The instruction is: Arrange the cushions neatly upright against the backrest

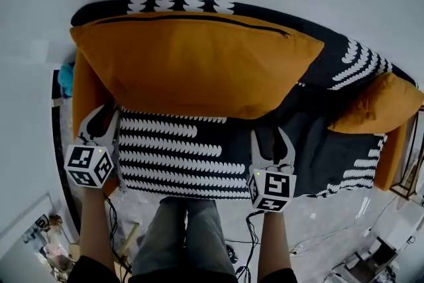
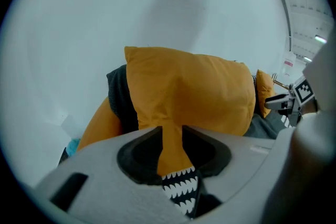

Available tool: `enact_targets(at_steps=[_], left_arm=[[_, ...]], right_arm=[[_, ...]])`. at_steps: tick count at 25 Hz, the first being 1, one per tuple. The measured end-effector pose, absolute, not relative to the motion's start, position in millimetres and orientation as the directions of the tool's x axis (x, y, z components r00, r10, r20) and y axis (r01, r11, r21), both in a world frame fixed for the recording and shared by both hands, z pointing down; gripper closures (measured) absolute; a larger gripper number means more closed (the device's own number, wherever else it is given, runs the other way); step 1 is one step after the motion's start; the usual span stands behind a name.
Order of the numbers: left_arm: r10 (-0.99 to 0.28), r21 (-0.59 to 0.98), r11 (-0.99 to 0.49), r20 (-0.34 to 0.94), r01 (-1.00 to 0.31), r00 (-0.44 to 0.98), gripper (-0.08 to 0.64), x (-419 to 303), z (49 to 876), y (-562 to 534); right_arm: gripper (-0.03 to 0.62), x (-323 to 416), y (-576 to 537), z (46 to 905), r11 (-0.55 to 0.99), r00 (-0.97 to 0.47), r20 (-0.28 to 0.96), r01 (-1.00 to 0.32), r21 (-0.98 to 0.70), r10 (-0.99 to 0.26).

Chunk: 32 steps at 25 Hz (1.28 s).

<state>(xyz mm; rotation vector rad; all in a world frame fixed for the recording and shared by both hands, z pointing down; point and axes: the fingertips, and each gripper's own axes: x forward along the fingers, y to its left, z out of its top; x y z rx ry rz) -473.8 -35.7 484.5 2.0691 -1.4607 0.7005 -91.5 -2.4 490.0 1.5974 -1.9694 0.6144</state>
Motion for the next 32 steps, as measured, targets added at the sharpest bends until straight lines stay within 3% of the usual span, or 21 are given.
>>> enact_targets(at_steps=[7,11,14,32], left_arm=[[-0.722,0.142,-0.293,0.616,-0.946,0.316,0.505,-468.0,441.5,1.2],[-0.735,0.13,-0.312,0.595,-0.941,0.325,0.558,-462.8,420.4,14.3],[-0.731,0.127,-0.336,0.589,-0.933,0.343,0.558,-458.1,405.5,25.9],[-0.795,0.111,-0.403,0.449,-0.908,0.408,0.56,-450.9,273.4,54.2]], right_arm=[[0.428,-110.2,34.8,449.4,0.183,-0.168,0.622,-0.982,-0.04,-0.765],[0.51,-116.8,46.8,425.5,0.155,-0.137,0.584,-0.988,-0.019,-0.8],[0.574,-120.4,56.3,407.5,0.124,-0.105,0.57,-0.992,-0.006,-0.815],[0.578,-154.9,84.2,277.6,0.134,-0.136,0.455,-0.99,-0.038,-0.88]])
